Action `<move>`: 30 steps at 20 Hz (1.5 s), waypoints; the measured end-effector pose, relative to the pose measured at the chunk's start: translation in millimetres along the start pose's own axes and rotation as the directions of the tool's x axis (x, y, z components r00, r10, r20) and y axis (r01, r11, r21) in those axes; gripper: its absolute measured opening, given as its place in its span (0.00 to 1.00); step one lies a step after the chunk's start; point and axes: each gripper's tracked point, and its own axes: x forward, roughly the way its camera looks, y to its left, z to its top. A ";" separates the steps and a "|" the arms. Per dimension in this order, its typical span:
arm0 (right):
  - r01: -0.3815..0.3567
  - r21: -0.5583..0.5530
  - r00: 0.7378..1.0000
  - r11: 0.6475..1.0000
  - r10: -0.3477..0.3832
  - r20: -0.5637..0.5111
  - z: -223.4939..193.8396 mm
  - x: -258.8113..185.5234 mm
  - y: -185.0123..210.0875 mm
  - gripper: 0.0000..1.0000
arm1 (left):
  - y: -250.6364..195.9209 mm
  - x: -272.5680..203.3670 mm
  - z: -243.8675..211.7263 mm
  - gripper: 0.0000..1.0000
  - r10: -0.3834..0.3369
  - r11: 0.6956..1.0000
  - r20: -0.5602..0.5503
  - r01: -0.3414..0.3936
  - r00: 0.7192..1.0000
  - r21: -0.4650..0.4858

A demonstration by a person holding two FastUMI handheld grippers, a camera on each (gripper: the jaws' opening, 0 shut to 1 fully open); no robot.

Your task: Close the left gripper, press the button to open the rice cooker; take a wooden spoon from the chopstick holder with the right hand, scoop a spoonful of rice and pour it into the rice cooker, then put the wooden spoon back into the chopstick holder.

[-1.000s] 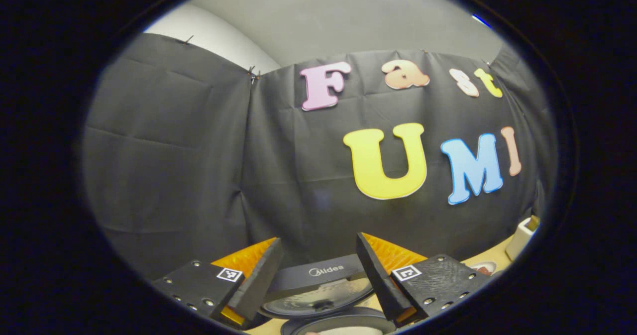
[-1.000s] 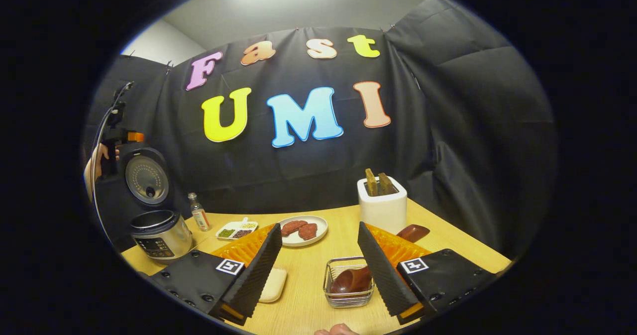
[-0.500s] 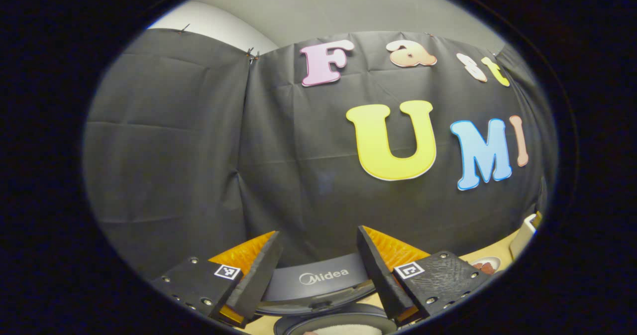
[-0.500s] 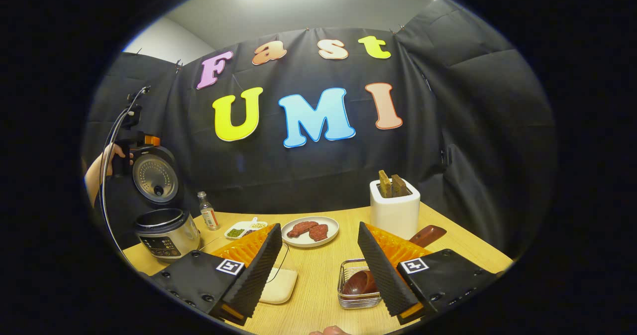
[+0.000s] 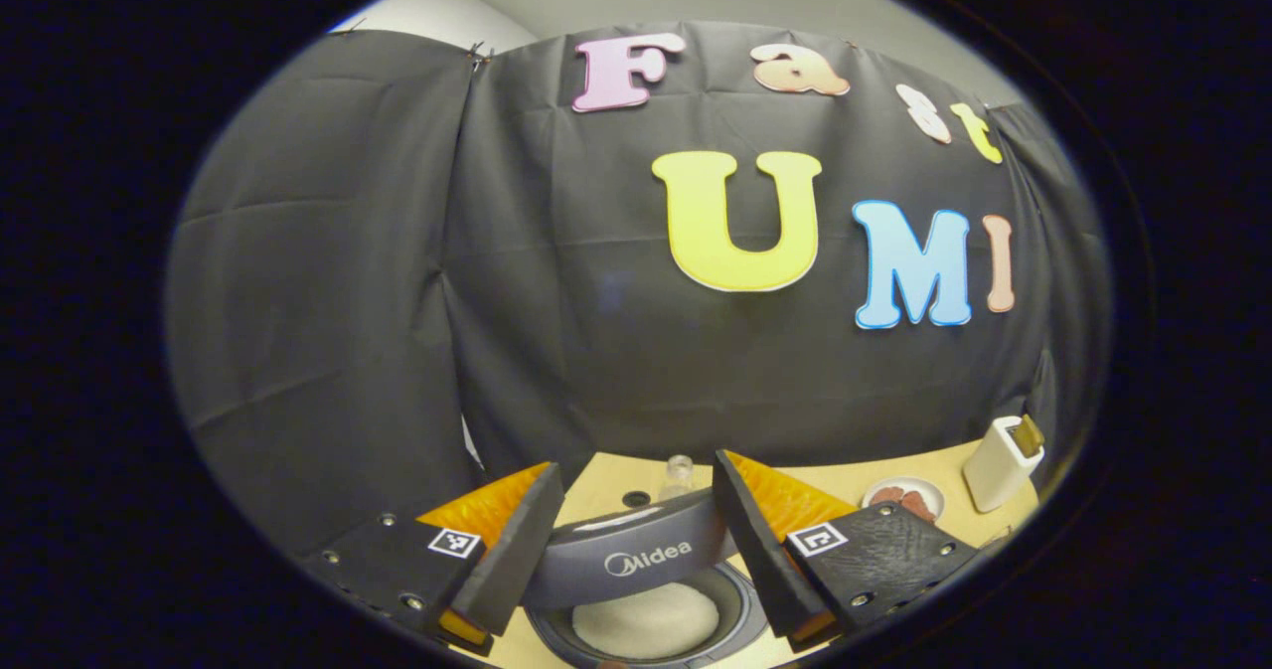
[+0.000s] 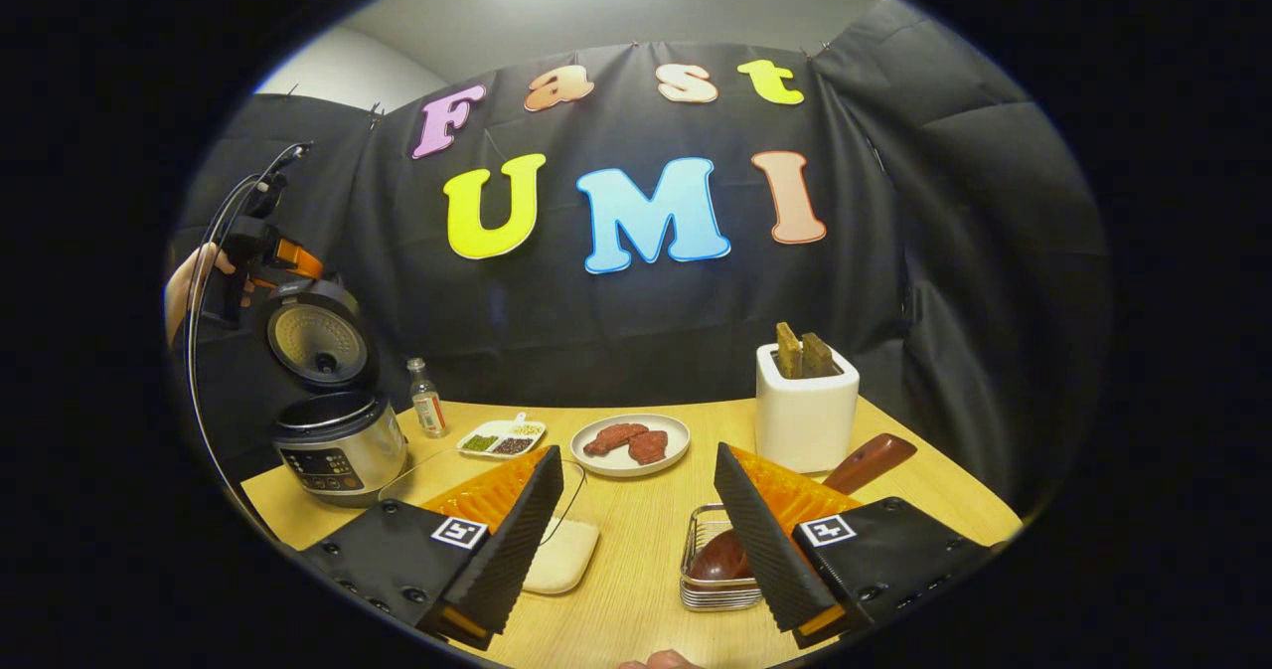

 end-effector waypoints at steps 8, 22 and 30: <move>-0.035 -0.028 0.999 0.999 0.036 0.037 3.6 -9.4 -12.5 0.98 | -31.5 -31.7 -82.1 0.96 -0.050 0.997 -0.146 0.040 0.988 -0.070; -0.057 0.021 0.998 0.998 0.056 0.034 -22.9 -34.0 -29.0 0.98 | -55.9 -43.3 -191.6 0.96 -0.047 0.998 -0.223 0.056 0.974 0.034; -0.066 0.025 0.998 0.997 0.067 -0.013 -42.3 -34.1 -21.6 0.98 | -56.5 -43.1 -208.4 0.98 -0.093 0.993 -0.215 0.105 0.972 0.048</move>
